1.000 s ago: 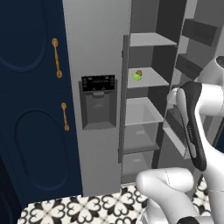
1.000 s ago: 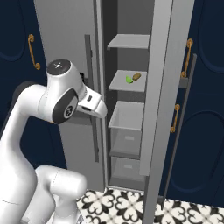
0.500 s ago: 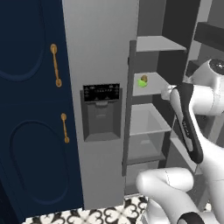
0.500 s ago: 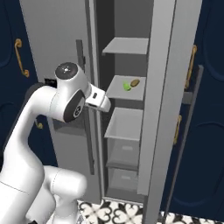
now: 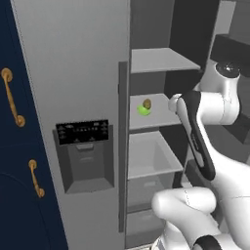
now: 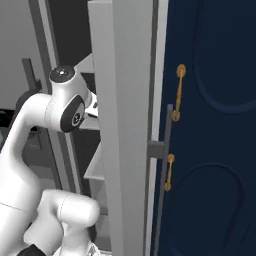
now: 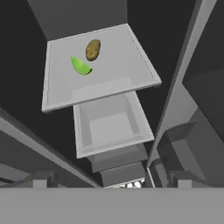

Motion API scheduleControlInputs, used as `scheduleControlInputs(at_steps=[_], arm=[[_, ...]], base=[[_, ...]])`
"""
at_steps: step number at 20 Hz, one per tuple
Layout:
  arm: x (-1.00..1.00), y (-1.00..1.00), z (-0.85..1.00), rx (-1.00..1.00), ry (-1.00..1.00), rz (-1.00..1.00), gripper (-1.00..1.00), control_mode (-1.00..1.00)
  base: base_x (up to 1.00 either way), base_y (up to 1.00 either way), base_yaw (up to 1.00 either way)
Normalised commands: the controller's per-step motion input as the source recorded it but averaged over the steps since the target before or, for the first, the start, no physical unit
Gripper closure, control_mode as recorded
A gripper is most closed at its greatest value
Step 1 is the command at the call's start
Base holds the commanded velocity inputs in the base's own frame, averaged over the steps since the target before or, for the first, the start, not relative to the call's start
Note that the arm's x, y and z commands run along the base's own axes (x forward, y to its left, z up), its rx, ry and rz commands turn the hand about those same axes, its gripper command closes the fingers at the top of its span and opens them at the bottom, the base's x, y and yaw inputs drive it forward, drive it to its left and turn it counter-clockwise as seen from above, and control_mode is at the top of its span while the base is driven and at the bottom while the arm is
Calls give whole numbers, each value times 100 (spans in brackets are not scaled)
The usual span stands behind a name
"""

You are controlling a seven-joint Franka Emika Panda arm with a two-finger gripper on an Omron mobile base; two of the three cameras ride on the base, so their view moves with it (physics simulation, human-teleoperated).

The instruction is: Grab a lemon wedge from the fridge and one ice cube from the ice bowl, and put them in the glass of lemonade.

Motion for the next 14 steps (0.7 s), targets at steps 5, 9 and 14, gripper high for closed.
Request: scheduleControlInputs(at_steps=[5, 9, 14], arm=[[0, 0, 0, 0, 0, 0, -100, 100], [0, 0, 0, 0, 0, 0, -100, 100], [0, 0, 0, 0, 0, 0, -100, 100]], base=[[28, 24, 0], [-5, 63, 0], [37, 7, 0]])
